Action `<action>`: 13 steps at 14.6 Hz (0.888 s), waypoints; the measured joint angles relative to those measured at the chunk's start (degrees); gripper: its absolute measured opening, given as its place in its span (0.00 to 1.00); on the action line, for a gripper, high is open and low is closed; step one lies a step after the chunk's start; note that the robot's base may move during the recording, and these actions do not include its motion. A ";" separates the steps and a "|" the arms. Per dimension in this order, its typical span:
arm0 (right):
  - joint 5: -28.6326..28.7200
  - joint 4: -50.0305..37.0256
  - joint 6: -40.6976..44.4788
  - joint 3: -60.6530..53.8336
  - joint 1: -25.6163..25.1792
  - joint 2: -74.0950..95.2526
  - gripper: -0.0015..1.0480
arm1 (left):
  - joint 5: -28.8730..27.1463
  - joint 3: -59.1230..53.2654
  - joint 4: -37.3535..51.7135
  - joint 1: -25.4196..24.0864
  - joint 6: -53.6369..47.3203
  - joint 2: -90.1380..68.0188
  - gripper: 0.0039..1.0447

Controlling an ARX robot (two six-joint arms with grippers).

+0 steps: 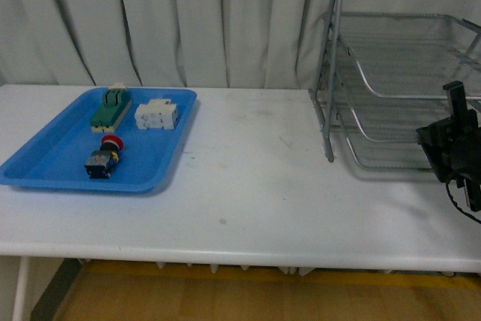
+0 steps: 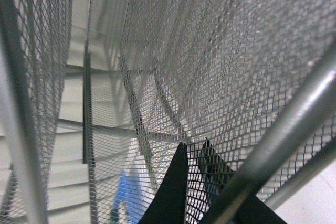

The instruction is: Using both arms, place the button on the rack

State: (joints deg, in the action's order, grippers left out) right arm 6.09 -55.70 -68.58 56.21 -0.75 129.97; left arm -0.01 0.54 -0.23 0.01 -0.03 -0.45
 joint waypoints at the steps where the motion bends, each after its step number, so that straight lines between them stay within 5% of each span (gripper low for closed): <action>1: 0.52 -2.86 -4.31 -3.34 -0.07 -0.79 0.07 | 0.00 0.00 0.02 0.00 0.00 0.00 0.94; 5: 3.02 -18.25 -9.16 -22.18 -0.76 -4.94 0.04 | 0.02 0.00 0.02 0.00 0.00 0.00 0.94; 8: 4.39 -20.28 -7.74 -30.71 -1.27 -7.56 0.07 | 0.02 0.00 0.02 0.00 0.00 -0.02 0.94; 13: 2.93 -17.90 5.14 -36.06 -1.03 -11.82 0.64 | 0.02 0.00 0.02 0.00 0.00 0.00 0.94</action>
State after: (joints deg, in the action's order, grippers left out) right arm 9.02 -73.60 -63.44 20.14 -1.78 118.15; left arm 0.01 0.54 -0.21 0.01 -0.03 -0.45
